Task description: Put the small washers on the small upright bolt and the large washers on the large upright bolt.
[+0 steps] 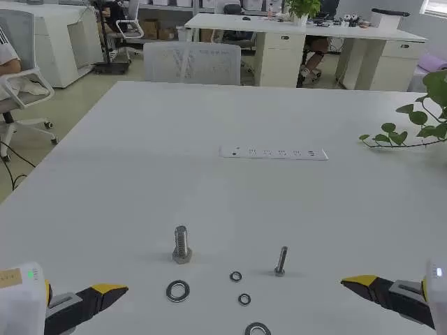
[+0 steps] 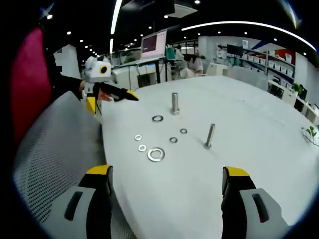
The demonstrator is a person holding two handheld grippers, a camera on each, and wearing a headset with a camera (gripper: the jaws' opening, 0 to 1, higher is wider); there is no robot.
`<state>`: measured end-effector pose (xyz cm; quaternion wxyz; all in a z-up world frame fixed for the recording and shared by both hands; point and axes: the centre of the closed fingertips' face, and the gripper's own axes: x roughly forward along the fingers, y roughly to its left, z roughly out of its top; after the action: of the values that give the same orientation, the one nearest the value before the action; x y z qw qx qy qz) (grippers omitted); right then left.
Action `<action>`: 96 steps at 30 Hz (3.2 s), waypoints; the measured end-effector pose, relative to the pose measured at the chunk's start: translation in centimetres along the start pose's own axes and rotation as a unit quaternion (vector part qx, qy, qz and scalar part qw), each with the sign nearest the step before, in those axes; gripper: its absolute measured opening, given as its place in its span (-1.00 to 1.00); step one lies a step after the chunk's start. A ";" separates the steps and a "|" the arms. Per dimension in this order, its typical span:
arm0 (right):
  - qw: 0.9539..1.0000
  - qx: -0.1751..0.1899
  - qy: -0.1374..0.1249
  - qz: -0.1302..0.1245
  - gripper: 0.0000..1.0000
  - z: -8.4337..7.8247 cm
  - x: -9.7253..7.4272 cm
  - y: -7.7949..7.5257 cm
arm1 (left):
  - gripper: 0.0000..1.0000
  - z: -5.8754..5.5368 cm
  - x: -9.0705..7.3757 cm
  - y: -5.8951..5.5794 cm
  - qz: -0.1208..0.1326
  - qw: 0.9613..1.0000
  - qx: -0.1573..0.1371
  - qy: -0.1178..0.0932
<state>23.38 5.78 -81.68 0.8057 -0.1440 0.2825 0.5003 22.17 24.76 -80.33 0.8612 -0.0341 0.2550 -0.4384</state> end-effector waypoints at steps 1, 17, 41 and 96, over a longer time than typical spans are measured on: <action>1.000 0.000 0.000 0.000 0.80 0.0 0.0 0.0 | 0.99 0.0 0.0 0.0 0.000 1.000 0.000 0.000; 1.000 0.002 0.005 0.000 0.78 -0.3 0.1 -0.1 | 0.99 -0.1 0.1 0.2 0.003 1.000 -0.001 0.000; 1.000 0.001 0.015 0.001 0.76 -0.7 0.0 0.1 | 0.97 -0.1 0.2 -0.1 0.002 1.000 -0.001 0.001; 0.998 -0.025 0.049 0.024 0.69 -0.5 0.8 1.0 | 0.95 -0.4 0.2 0.0 -0.002 1.000 0.002 0.001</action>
<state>22.64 6.53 -82.46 0.7750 -0.1816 0.3128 0.5182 22.04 24.68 -80.75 0.8599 -0.0322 0.2548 -0.4412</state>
